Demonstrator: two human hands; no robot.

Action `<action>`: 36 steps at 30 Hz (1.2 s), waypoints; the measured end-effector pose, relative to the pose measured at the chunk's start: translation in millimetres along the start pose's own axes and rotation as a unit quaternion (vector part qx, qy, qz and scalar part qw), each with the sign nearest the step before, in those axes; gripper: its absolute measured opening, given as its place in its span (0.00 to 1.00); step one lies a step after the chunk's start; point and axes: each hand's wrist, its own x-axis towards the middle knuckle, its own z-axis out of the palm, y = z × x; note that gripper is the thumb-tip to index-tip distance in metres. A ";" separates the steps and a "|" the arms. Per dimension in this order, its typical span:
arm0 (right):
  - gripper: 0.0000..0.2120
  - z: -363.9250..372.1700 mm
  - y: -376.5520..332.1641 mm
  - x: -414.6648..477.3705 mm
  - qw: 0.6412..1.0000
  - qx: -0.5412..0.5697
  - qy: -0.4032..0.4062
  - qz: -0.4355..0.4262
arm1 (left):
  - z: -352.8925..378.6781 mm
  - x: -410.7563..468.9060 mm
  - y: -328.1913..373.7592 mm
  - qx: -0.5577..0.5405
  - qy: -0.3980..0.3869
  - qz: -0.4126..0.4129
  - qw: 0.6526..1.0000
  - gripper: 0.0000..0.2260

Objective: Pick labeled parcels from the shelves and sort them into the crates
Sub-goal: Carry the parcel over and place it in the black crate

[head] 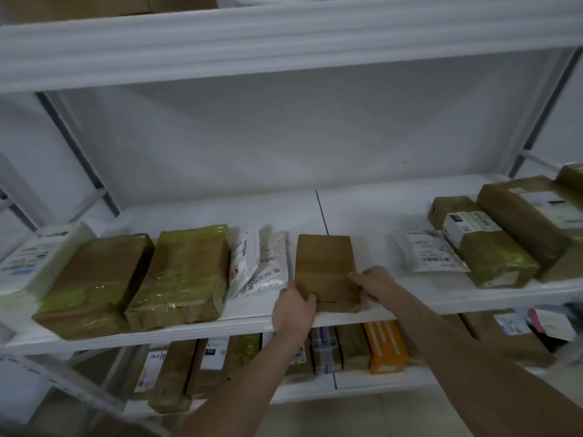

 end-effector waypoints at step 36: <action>0.17 -132.0 44.8 -14.9 0.946 -0.023 0.081 -0.313 | -20.4 -31.5 99.6 -0.471 -0.090 -0.116 0.870 0.13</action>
